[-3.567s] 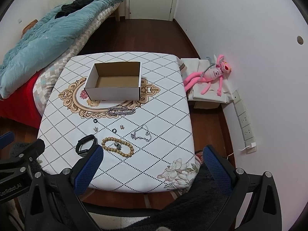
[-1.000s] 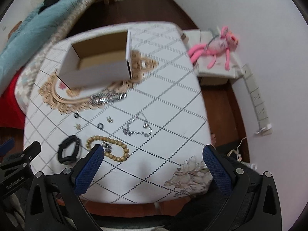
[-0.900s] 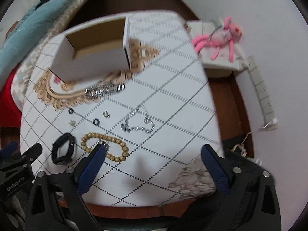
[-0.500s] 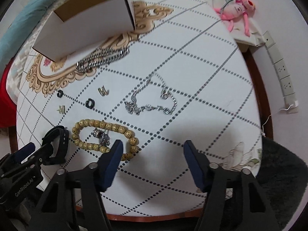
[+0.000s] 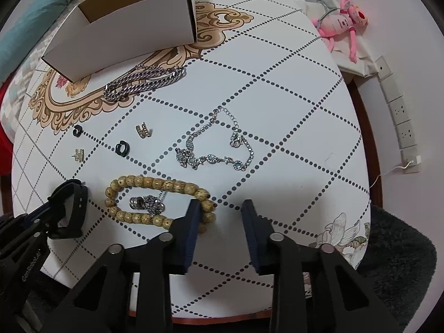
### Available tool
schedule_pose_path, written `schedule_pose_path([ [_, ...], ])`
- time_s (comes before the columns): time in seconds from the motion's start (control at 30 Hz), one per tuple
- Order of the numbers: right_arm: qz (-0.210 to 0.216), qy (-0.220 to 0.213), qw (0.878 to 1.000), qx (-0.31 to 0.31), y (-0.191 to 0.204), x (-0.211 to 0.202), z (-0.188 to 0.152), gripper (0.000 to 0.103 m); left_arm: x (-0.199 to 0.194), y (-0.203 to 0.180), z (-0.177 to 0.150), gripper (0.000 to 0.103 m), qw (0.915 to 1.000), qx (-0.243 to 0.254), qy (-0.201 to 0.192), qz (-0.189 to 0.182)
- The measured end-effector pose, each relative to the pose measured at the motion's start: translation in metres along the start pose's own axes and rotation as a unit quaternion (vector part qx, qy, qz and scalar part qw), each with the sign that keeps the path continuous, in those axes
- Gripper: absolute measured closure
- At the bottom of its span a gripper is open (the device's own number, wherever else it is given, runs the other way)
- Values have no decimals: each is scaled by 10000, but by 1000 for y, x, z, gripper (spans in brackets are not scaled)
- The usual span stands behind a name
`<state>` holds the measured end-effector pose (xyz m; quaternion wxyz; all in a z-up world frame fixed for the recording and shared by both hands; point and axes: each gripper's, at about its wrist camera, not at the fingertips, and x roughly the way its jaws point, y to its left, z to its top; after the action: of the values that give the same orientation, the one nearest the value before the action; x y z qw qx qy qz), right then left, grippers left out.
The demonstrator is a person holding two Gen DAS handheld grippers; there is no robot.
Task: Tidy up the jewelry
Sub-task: 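Grasp the black watch band with the left tool while the right tool grasps the wooden bead bracelet, then carry the watch band with the left tool into the box while the right tool drops the bead bracelet in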
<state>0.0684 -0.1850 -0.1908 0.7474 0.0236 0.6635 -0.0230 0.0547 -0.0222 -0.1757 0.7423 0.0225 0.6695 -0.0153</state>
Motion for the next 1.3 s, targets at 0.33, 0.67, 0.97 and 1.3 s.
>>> schedule_pose_path([
  [0.33, 521, -147, 9985, 83, 16, -25, -1, 93, -26, 3, -1, 100, 9994, -133, -195, -260],
  [0.67, 1394, -507, 9889, 30, 13, -78, 16, 94, -78, 10, 18, 100, 9962, -264, -628, -551],
  [0.97, 1865, -1206, 9747, -268, 17, -152, 81, 94, -120, 17, 94, 100, 9891, -296, -1194, -806],
  [1.3, 1739, -1148, 9760, -640, 50, -148, 190, 94, -94, 23, 185, 100, 9911, -294, -961, -877],
])
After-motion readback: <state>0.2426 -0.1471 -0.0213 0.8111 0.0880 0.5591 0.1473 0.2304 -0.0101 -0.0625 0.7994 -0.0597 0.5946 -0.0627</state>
